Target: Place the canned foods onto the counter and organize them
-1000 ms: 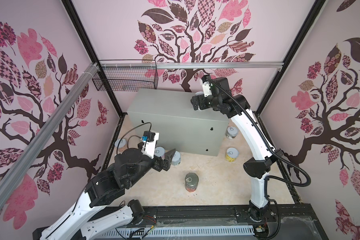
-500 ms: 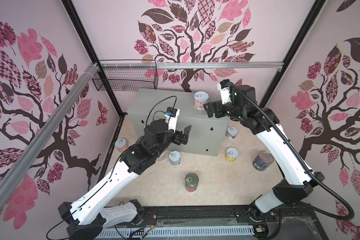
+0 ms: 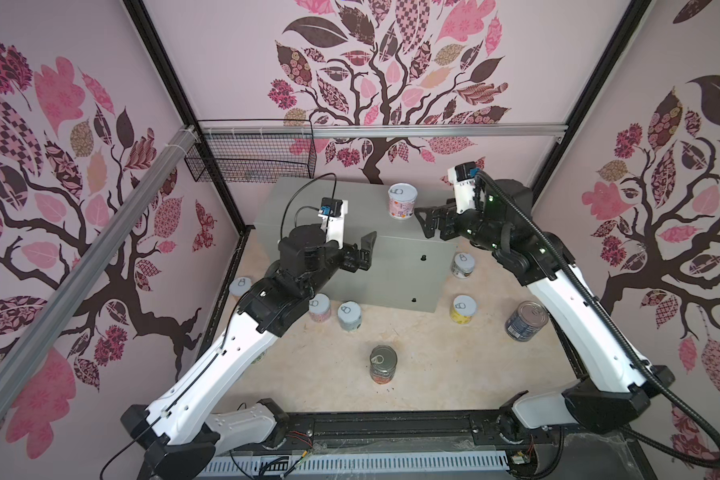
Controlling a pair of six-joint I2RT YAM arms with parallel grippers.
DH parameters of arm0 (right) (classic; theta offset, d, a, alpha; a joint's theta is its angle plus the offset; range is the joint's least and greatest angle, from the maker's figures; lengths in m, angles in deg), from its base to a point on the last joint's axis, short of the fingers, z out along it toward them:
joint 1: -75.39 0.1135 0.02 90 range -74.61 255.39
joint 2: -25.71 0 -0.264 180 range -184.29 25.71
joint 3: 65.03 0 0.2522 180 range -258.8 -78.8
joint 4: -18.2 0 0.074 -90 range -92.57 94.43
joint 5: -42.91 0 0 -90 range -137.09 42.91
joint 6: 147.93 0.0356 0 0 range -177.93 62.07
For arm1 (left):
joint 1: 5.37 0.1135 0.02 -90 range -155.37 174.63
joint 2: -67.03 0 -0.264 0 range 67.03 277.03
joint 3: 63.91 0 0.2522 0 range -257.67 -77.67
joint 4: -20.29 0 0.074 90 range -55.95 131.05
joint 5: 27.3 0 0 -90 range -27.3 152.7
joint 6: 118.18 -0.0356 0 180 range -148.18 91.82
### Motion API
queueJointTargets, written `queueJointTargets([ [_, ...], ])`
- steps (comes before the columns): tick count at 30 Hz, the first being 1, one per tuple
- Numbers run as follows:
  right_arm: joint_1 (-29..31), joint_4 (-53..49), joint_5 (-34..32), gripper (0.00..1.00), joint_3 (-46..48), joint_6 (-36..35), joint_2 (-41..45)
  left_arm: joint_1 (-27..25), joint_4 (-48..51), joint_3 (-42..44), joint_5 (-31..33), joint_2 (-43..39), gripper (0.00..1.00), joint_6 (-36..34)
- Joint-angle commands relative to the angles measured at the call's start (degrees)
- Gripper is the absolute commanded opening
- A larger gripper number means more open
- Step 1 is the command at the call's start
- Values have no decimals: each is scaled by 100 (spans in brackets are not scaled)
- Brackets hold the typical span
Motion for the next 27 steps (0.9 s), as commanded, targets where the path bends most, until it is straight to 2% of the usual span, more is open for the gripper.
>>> queueJointTargets([
  [1,-2,-335,257,100,-615,-151,-596,5,365,607,116,-618,98,375],
  [12,183,-631,59,100,-1710,-428,-1691,4,1205,2252,-171,-2480,98,1027],
  [18,194,-954,-137,100,-2496,-464,-2350,4,1689,2374,-41,-3098,98,954],
  [27,195,-1260,-293,96,-3310,-464,-2907,3,2042,2558,159,-3420,98,739],
])
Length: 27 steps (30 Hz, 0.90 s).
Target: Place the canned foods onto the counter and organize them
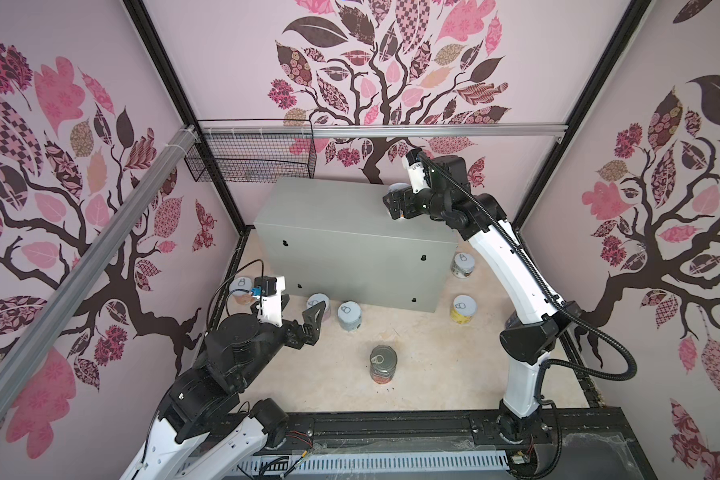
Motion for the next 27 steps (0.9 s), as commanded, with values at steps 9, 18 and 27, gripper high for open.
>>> queueJointTargets([
  [9,0,-270,-481,70,-406,-53,-349,2,136,324,11,-112,98,-122],
  [18,-370,-367,-785,66,-385,95,-263,2,4,306,-146,47,98,-133],
  [27,-763,-557,-948,62,-605,115,-482,2,-21,398,-242,29,98,-99],
])
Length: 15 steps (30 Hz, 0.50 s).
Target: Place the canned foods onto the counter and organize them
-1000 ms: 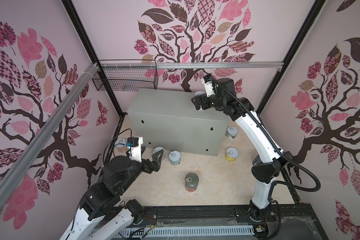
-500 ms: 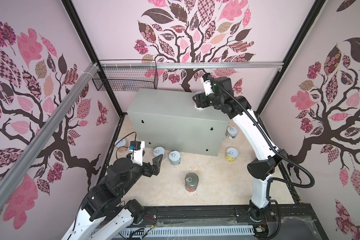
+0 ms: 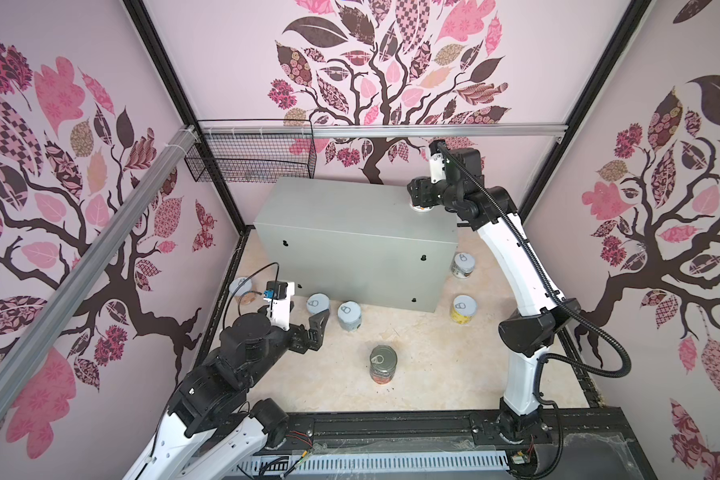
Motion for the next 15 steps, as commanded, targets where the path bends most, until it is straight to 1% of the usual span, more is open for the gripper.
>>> queueJointTargets([
  [1,-96,-297,-304,62,-172,-50,-249,2,-164,138,-91,-14,98,-35],
  [6,-198,-336,-355,62,-24,-11,-175,1,-179,147,-126,22,98,-53],
  [15,-212,-123,-362,61,690,77,360,1,-166,163,-144,-12,98,-63],
])
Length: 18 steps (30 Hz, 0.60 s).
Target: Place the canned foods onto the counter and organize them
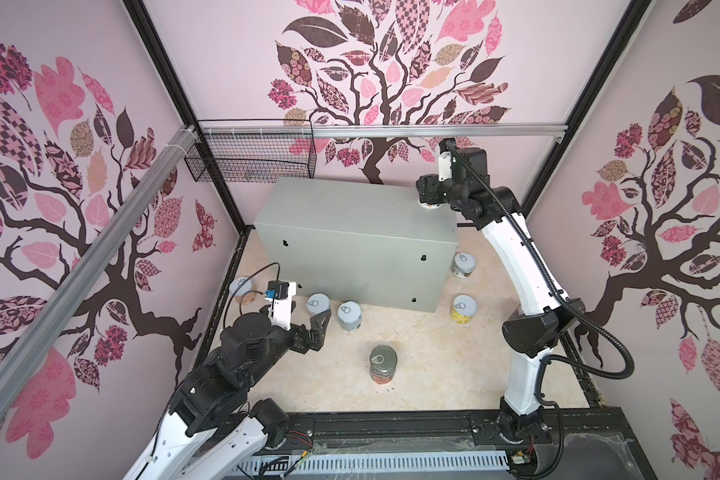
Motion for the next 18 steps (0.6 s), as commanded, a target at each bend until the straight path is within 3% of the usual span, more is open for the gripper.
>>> queueJointTargets([
  [1,-71,-464,-186,60,294,-37,205,-3,-82,141,-41,-24,98,-58],
  [18,-73,-459,-426,61,845,-64,635,-3,-64,204,-15,-21,98,-47],
])
